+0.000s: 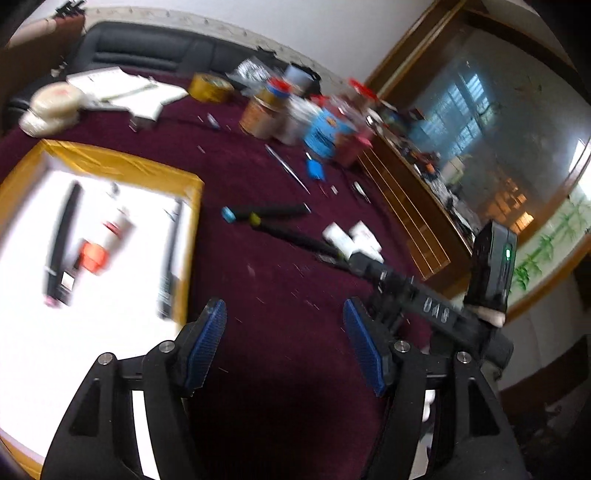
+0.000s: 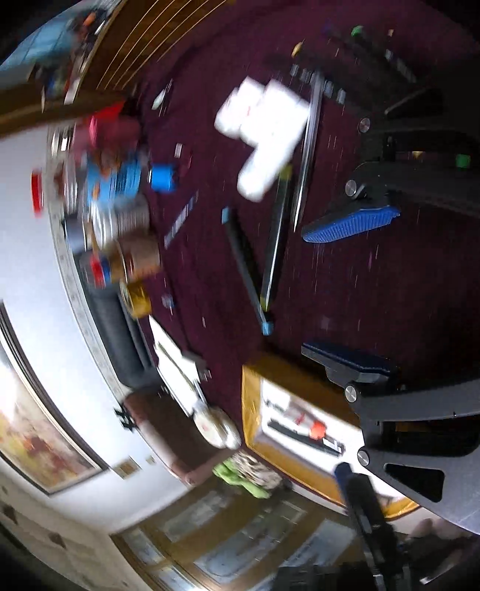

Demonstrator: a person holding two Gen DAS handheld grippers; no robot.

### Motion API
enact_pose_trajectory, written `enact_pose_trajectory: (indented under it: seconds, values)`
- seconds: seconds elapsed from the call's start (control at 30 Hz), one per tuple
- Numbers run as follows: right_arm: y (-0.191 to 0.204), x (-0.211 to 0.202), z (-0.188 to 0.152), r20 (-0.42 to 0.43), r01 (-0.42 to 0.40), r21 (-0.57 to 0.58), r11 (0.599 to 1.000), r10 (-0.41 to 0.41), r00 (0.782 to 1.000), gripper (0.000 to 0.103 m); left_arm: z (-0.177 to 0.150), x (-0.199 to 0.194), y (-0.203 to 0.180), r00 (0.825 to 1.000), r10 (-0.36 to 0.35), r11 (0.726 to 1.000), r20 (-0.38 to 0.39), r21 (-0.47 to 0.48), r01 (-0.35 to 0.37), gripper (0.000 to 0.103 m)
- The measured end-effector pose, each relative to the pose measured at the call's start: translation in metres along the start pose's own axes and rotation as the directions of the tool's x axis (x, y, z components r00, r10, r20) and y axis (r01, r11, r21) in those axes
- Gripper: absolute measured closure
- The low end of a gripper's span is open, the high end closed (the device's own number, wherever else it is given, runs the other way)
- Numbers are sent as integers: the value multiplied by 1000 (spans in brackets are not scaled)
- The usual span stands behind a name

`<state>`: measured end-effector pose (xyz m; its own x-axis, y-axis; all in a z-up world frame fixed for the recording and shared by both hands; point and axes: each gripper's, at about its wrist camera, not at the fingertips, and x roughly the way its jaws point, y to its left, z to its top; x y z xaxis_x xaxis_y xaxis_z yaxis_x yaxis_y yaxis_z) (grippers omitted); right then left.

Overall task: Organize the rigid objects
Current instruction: 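Move both grippers back over the remaining pens on the table, then grasp a black gel pen with left while right grasps the yellow-capped black marker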

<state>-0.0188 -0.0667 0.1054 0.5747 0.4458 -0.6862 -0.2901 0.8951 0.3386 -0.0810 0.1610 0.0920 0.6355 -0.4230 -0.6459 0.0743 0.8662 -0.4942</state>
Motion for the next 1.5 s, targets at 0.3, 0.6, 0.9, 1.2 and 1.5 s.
enact_pose_trajectory:
  seconds: [0.3, 0.6, 0.9, 1.2, 1.5]
  values:
    - [-96, -24, 6, -2, 170, 114, 979, -170, 985, 53, -39, 47, -34, 990, -34, 999, -139, 16, 37, 38]
    - [-124, -9, 13, -38, 150, 182, 972, -145, 989, 53, -44, 44, -37, 989, -23, 999, -144, 38, 28, 38]
    - [-113, 37, 16, -215, 27, 168, 985, 10, 977, 53, -46, 43, -33, 989, -32, 999, -143, 30, 36, 38]
    - [-50, 49, -10, -325, -152, 95, 984, 175, 929, 50, -48, 47, -30, 986, -51, 998, -162, 18, 54, 38]
    - [-50, 43, -9, -298, -239, 186, 953, 287, 911, 50, -50, 52, -31, 982, -56, 998, -181, 19, 61, 38]
